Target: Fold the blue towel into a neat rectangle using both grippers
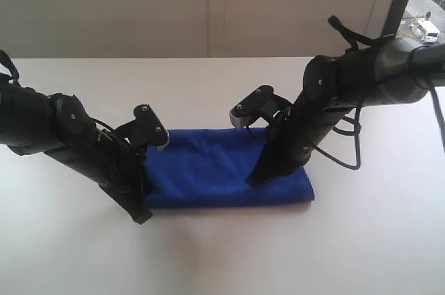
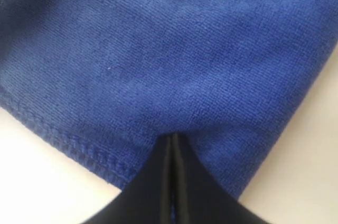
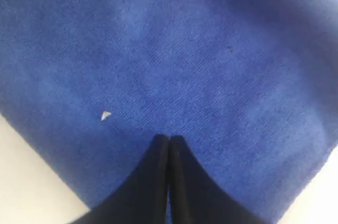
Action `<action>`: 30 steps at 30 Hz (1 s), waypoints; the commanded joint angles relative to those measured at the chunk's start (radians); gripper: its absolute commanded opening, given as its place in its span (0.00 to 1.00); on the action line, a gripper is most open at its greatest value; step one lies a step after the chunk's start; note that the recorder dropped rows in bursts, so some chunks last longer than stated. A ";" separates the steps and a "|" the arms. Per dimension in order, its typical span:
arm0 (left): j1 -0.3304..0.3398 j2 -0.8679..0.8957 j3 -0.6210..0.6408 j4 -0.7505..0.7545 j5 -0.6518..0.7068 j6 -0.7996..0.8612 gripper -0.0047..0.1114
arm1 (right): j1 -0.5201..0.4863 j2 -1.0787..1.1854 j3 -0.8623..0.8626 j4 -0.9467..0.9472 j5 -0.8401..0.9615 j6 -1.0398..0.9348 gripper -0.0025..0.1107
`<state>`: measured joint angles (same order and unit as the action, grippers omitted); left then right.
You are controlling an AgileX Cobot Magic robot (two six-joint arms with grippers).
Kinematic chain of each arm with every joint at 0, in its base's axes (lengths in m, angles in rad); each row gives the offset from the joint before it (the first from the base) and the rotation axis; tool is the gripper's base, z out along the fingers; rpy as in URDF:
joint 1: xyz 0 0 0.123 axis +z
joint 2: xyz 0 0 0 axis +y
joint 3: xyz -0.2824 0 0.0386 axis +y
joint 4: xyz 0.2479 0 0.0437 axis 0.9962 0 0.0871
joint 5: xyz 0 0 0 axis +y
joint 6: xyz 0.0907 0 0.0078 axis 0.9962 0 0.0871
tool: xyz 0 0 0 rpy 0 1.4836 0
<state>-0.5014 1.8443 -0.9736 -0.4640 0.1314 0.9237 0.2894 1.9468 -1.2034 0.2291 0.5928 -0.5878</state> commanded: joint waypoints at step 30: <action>0.000 -0.071 -0.133 0.276 0.109 -0.218 0.04 | -0.022 -0.067 -0.149 -0.012 0.006 0.061 0.02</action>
<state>-0.5016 1.7450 -1.1049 -0.1612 0.3046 0.7156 0.2852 1.8179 -1.3290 0.2193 0.6011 -0.5368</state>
